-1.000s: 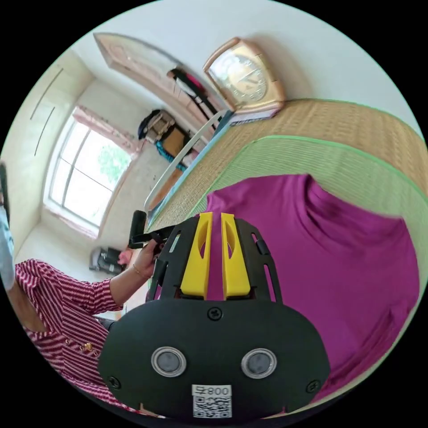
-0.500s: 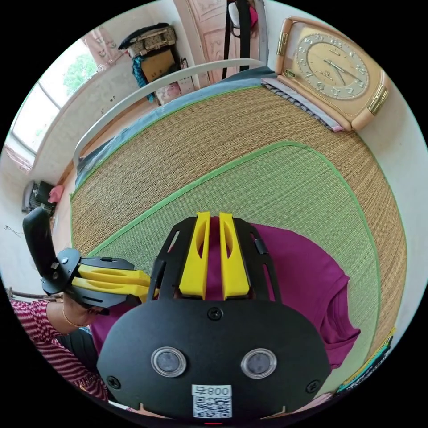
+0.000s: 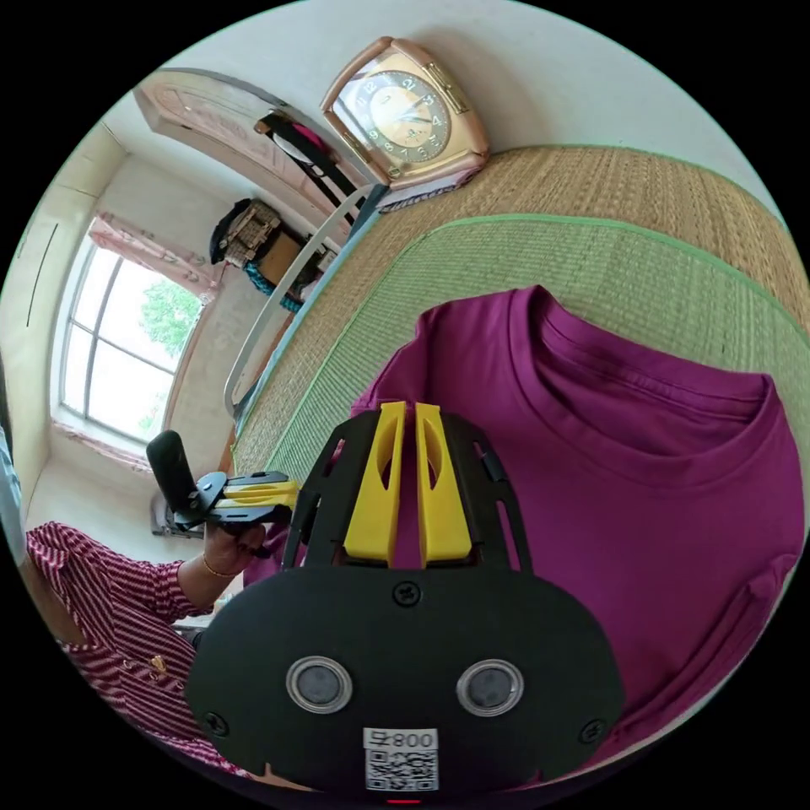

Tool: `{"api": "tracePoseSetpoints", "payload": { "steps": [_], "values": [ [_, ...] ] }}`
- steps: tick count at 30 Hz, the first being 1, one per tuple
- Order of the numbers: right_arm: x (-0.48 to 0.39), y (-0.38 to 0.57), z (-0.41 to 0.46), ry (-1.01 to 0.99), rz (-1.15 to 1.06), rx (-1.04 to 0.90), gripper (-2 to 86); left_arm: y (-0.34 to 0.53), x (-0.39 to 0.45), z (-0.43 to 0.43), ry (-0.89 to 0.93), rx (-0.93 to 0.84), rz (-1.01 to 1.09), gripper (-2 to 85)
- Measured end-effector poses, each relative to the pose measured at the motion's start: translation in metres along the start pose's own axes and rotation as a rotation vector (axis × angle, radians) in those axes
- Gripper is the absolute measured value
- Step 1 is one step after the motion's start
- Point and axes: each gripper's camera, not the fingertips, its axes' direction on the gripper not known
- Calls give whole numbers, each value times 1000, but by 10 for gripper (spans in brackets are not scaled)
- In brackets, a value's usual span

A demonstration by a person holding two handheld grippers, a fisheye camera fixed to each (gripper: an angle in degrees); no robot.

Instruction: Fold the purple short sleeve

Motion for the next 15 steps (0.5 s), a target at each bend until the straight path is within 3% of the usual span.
{"api": "tracePoseSetpoints", "payload": {
  "steps": [8,15],
  "values": [
    [-56,-1,3,121,-165,-1,62,-3,-1,1,-3,34,-17,75],
    [-78,-20,68,261,-228,-133,45,-12,9,22,-51,-28,4,28]
  ]
}}
